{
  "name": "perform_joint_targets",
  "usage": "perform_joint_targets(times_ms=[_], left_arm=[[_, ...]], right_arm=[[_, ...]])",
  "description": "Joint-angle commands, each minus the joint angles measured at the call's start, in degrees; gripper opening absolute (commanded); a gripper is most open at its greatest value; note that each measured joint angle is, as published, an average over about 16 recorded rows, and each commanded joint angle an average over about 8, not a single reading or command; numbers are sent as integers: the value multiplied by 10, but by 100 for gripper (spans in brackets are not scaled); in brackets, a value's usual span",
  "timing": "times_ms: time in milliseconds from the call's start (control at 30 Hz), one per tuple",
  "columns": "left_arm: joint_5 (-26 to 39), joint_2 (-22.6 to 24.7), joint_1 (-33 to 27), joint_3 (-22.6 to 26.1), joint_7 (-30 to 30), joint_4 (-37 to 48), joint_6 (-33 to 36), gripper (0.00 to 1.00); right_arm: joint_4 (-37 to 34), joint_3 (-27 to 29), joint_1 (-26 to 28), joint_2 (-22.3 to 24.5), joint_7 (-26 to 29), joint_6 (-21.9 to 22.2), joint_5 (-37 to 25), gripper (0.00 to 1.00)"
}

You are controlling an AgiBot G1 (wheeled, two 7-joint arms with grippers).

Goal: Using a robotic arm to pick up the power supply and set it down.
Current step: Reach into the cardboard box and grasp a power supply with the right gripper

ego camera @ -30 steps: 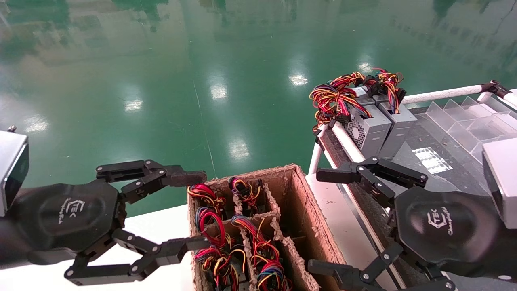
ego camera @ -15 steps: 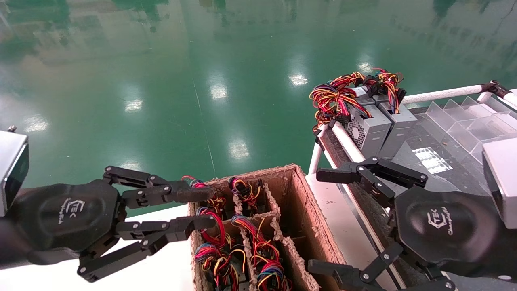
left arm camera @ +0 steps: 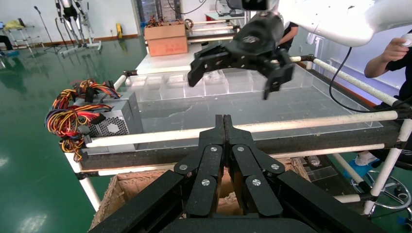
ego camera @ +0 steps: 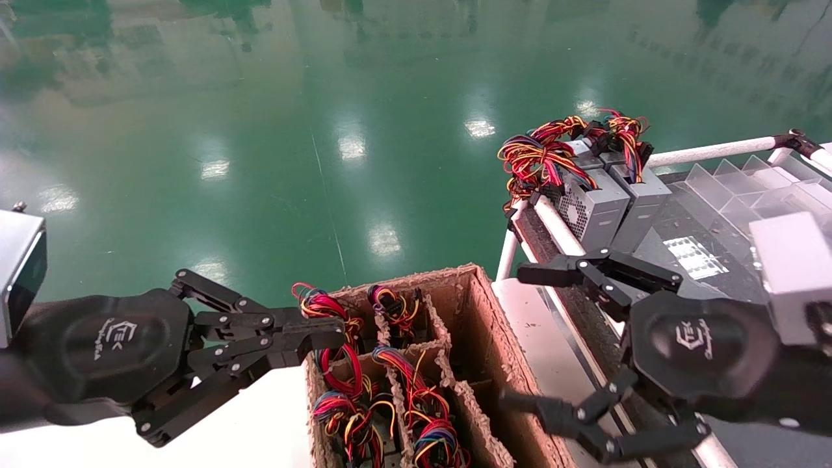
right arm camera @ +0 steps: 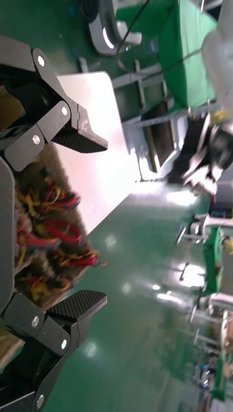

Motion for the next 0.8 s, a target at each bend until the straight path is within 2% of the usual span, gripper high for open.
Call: perform_joint_targets(times_ms=[33,267,300,533,567,600,800], left_arm=[[0,0,0,0,0,0,0,3],[0,0,0,0,0,0,0,90],[0,0,0,0,0,0,0,99],[0,0,0,0,0,0,0,100],[0,0,0,0,0,0,0,100],[0,0,0,0,0,0,0,100],[0,0,0,0,0,0,0,100]], right_arm=[[-10,-3,4,-1,-1,2,-8,100],[-50,-47,24,-19,11,-11,-78,100],[-57,-55,28,-24,13,-14,-90,100],[-109,-105,60,-73,10,-35,-159,100],[-115,-111,63,-79,7,-37,-166,93],[-121,-116,66,-85,5,-39,-171,82],[-149,-141,80,-116,-11,-45,-196,7]])
